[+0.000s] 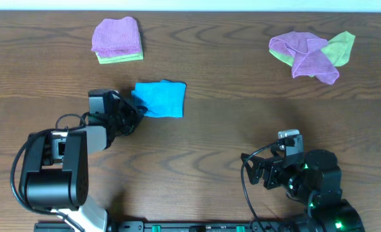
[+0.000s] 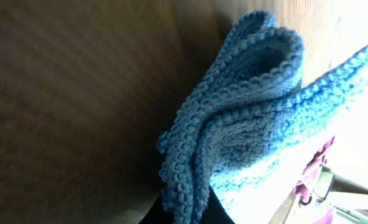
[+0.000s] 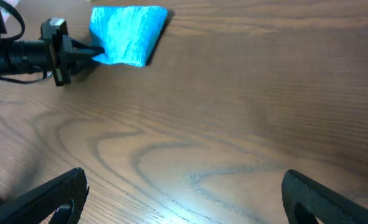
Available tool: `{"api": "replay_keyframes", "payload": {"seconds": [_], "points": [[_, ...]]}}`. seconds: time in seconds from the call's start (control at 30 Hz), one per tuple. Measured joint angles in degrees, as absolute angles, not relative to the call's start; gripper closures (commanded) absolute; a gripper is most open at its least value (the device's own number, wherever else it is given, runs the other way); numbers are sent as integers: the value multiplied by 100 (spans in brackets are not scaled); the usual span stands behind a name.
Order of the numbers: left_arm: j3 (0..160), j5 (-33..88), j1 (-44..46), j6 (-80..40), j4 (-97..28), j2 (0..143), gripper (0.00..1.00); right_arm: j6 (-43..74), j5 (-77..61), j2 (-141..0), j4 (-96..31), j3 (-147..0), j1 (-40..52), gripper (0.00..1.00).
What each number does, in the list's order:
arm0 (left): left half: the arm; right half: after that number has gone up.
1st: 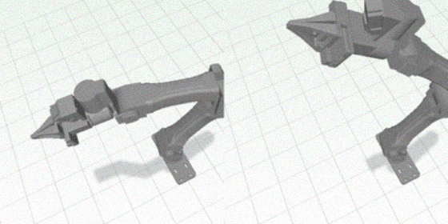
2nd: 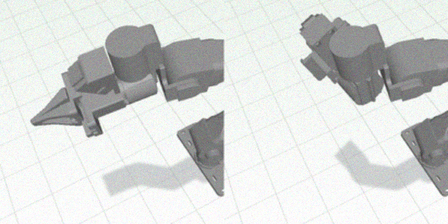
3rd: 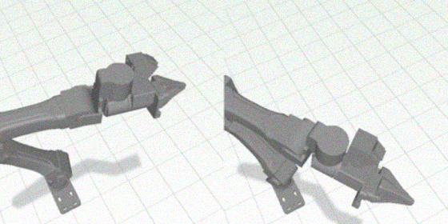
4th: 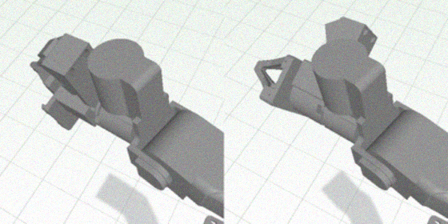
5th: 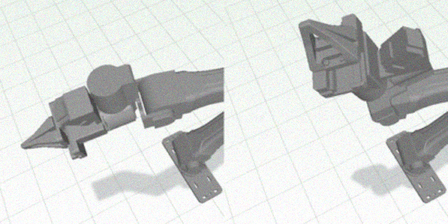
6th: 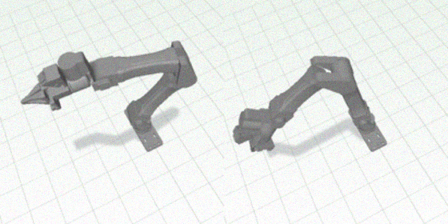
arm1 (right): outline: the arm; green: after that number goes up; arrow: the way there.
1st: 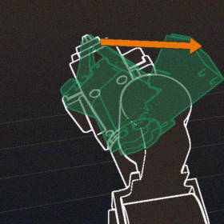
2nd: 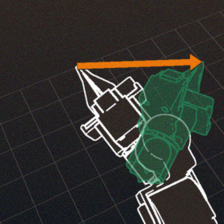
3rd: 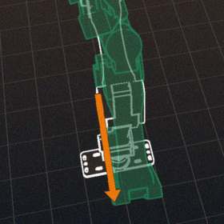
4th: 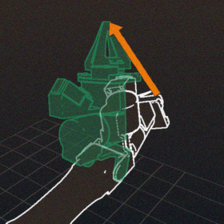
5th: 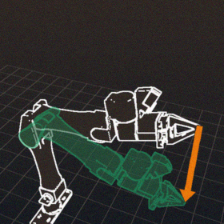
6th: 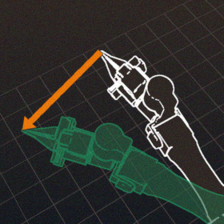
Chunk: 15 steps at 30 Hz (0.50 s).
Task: Fold the cloth
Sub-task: 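Lift the blue bundle and carry it onto the top-left cloth pile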
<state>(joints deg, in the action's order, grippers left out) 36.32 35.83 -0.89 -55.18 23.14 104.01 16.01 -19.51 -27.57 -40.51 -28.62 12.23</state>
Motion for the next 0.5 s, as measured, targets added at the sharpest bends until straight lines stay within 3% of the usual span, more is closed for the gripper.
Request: {"api": "replay_keyframes", "payload": {"seconds": [0.3,0.5], "points": [[4051,3920,-84,-5553,2847,10530,94,1601,-1953,-2757,-4051,-2862,1223,1],[5511,4228,-84,-5669,2108,10541,94,1601,-1953,-2757,-4051,-2862,1223,1]]}}
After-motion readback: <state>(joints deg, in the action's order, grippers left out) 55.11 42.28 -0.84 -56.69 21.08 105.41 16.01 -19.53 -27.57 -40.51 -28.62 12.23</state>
